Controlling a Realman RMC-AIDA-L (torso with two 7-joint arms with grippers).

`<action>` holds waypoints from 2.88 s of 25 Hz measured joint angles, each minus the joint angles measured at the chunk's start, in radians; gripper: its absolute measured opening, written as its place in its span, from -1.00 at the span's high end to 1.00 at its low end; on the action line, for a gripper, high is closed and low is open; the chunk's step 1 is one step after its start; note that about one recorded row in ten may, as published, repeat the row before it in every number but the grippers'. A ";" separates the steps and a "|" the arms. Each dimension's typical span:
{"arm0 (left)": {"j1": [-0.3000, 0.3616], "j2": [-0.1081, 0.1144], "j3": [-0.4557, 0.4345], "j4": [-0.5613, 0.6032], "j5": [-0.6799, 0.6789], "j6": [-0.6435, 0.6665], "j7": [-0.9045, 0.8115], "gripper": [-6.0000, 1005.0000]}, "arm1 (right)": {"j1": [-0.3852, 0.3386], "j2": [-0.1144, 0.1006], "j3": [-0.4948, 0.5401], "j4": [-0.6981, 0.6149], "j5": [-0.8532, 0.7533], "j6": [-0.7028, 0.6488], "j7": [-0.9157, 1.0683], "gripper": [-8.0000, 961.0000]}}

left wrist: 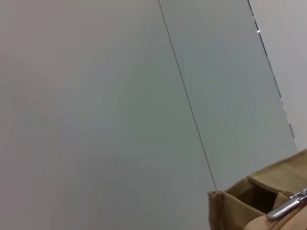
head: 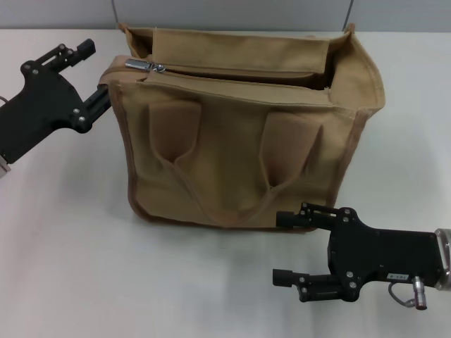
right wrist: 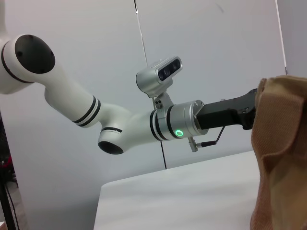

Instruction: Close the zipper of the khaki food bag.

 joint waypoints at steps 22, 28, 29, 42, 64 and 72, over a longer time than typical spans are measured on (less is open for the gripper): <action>0.018 -0.001 -0.002 -0.100 -0.068 0.058 0.073 0.92 | 0.023 -0.004 0.004 -0.016 0.173 -0.255 0.186 -0.73; 0.012 -0.002 0.001 -0.113 -0.099 0.067 0.074 0.95 | 0.091 -0.004 -0.001 -0.112 0.291 -0.298 0.425 -0.73; 0.012 -0.002 -0.001 -0.114 -0.099 0.072 0.074 0.95 | 0.115 -0.004 0.000 -0.133 0.298 -0.286 0.485 -0.73; 0.018 -0.002 -0.003 -0.122 -0.151 0.087 0.112 0.95 | 0.314 -0.015 -0.064 -0.265 0.279 0.013 1.001 -0.73; 0.003 -0.003 0.005 -0.163 -0.153 0.165 0.232 0.95 | 0.458 -0.027 -0.191 -0.322 0.174 0.166 1.597 -0.73; 0.005 -0.002 0.004 -0.162 -0.152 0.193 0.233 0.95 | 0.467 -0.007 -0.219 -0.282 0.178 0.234 1.616 -0.73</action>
